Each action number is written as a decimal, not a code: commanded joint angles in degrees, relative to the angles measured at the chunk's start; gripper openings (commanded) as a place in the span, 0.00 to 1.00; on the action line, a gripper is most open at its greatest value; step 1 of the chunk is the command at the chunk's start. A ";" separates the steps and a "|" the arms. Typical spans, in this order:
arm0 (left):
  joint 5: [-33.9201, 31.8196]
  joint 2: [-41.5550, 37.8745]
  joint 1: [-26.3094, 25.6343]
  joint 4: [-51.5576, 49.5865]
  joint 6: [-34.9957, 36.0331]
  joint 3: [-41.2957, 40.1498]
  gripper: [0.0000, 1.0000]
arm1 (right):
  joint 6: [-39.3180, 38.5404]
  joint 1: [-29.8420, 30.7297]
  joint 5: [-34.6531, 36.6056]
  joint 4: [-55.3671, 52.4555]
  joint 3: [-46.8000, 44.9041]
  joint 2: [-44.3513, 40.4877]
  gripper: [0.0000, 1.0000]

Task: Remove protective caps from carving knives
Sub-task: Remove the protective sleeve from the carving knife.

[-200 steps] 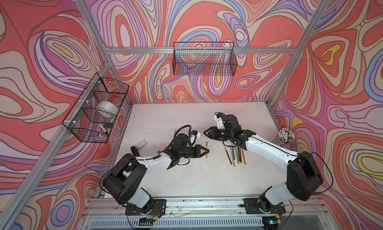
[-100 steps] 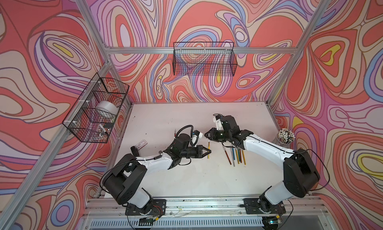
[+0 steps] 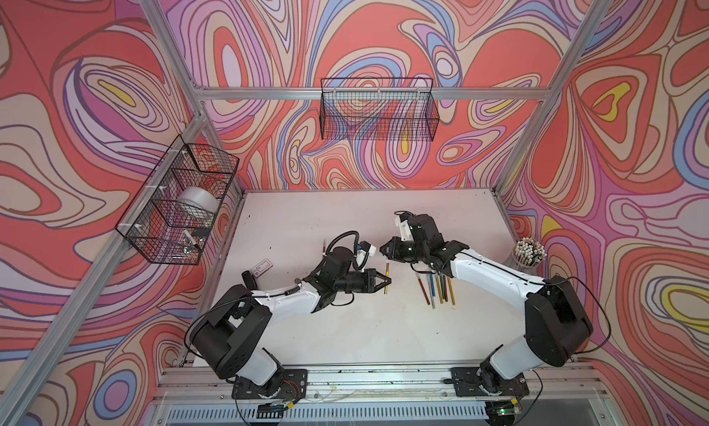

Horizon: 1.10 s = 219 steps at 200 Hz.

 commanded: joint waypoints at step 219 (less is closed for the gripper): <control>1.23 -0.20 -1.45 -3.41 1.04 1.84 0.00 | -5.95 -7.23 6.41 2.46 6.80 0.70 0.08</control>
